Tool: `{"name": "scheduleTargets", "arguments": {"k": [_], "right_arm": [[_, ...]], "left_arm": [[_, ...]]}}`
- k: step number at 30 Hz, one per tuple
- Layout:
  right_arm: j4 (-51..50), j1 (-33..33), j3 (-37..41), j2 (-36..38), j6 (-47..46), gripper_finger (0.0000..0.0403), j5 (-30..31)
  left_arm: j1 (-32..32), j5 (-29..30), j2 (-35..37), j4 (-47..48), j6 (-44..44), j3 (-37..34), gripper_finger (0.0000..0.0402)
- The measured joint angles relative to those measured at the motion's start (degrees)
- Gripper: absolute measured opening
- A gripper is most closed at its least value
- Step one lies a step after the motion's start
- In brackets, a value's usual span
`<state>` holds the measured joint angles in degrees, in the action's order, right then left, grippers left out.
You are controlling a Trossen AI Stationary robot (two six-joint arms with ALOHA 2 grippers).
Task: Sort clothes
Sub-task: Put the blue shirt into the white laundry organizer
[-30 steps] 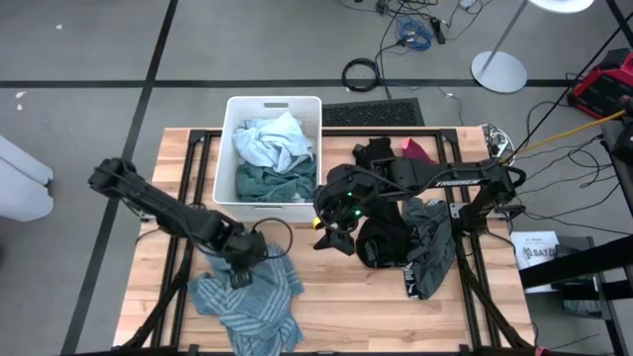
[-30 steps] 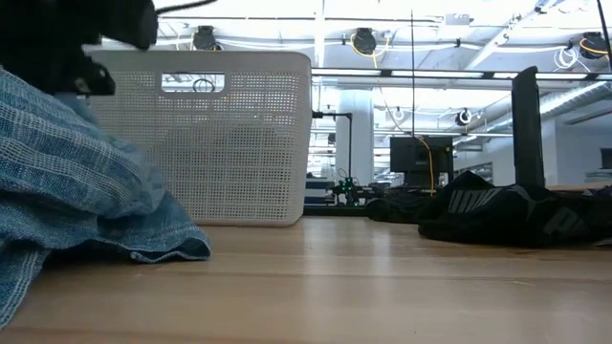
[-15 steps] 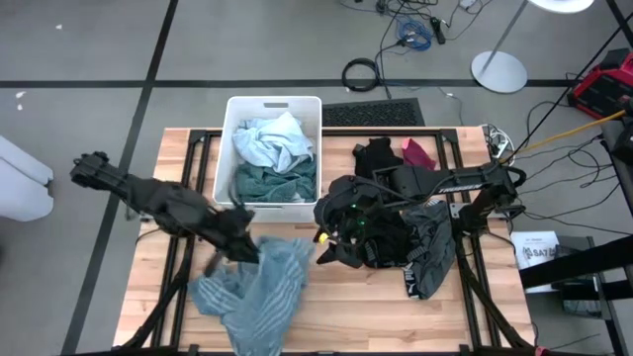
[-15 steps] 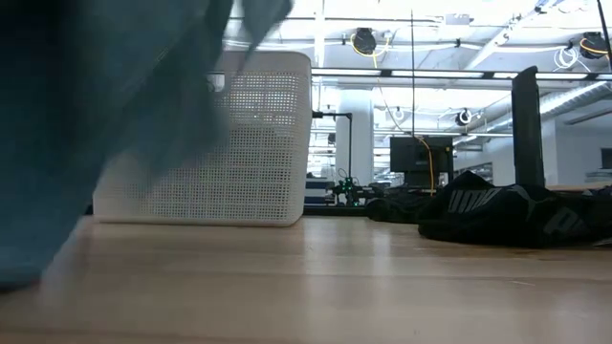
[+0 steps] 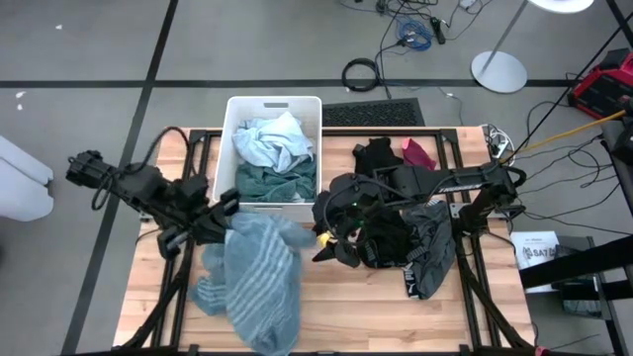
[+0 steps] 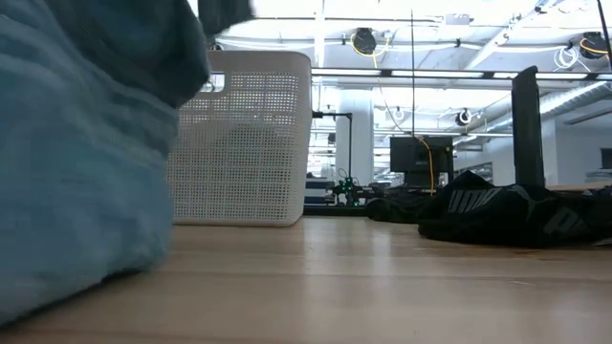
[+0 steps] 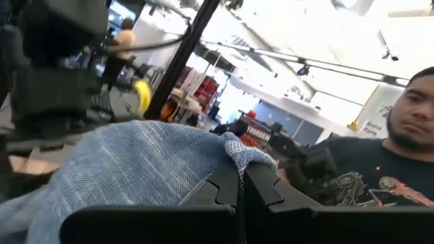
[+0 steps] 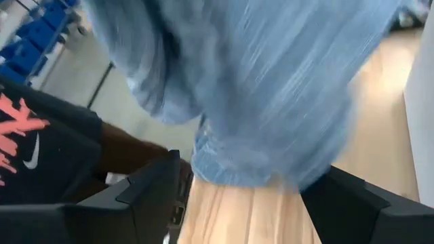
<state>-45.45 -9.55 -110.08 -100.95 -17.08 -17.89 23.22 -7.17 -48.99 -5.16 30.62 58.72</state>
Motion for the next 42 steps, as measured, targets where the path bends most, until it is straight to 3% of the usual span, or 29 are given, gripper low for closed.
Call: {"name": "scheduleTargets", "arguments": {"k": [5,13,17,23,26,29,37,42], "right_arm": [[-3.6,-1.6,4.8,0.1,-0.2,0.0276,1.6],[1.0,-5.2,22.2,0.0,-5.4,0.0276,-4.8],[13.8,-7.4,31.7,0.0,-11.0,0.0276,-4.8],[48.1,-10.1,45.3,0.0,-27.8,0.0276,-3.8],[57.7,-11.5,49.1,0.0,-31.5,0.0276,2.7],[60.6,-12.6,50.0,0.0,-31.8,0.0276,9.1],[61.9,-12.0,49.9,0.0,-32.0,0.0276,16.5],[62.0,-10.1,48.8,-3.6,-33.1,0.0276,21.0]], "left_arm": [[0.0,0.3,0.5,-1.0,-1.2,0.0,0.0002],[0.0,1.5,0.5,-0.9,-1.4,0.0,0.0002],[0.0,3.1,0.5,-0.8,-1.1,0.0,0.0006],[0.0,8.4,0.5,-0.8,-1.1,0.0,0.0007],[0.0,12.9,0.5,-0.7,-1.1,0.0,0.0008],[0.0,20.0,0.5,-0.2,-1.1,0.0,0.0008],[0.0,41.3,0.5,-0.6,-6.4,0.0,0.0009],[-0.7,44.8,0.5,-0.5,-8.5,0.0,0.0010]]}}
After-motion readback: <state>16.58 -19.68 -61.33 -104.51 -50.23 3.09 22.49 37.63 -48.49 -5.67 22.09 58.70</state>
